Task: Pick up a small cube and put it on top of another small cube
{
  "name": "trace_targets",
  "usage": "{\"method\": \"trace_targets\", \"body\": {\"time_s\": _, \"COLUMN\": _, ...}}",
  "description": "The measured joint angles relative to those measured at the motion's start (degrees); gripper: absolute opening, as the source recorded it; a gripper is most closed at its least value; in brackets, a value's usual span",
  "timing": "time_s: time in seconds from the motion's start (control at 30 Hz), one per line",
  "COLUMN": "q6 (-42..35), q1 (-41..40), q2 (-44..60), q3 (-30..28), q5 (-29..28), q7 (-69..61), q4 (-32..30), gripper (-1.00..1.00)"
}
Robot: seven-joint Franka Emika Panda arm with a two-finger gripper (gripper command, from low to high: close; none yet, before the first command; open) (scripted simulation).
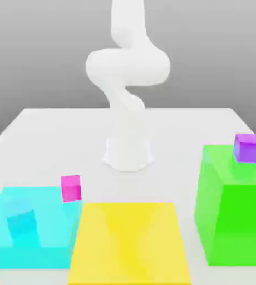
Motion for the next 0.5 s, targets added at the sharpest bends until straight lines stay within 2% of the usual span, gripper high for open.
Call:
{"method": "trace_targets", "body": {"time_s": 0.27, "q6": 2.63, "q1": -1.07, "q2": 16.93, "q3": -4.26, "q5": -5.54, "q7": -12.04, "q4": 3.61, "gripper": 0.0}}
{"method": "trace_targets", "body": {"time_s": 0.5, "q6": 5.19, "q1": -1.88, "q2": 31.43, "q3": -9.26, "q5": -5.57, "q7": -25.69, "q4": 6.62, "gripper": 0.0}}
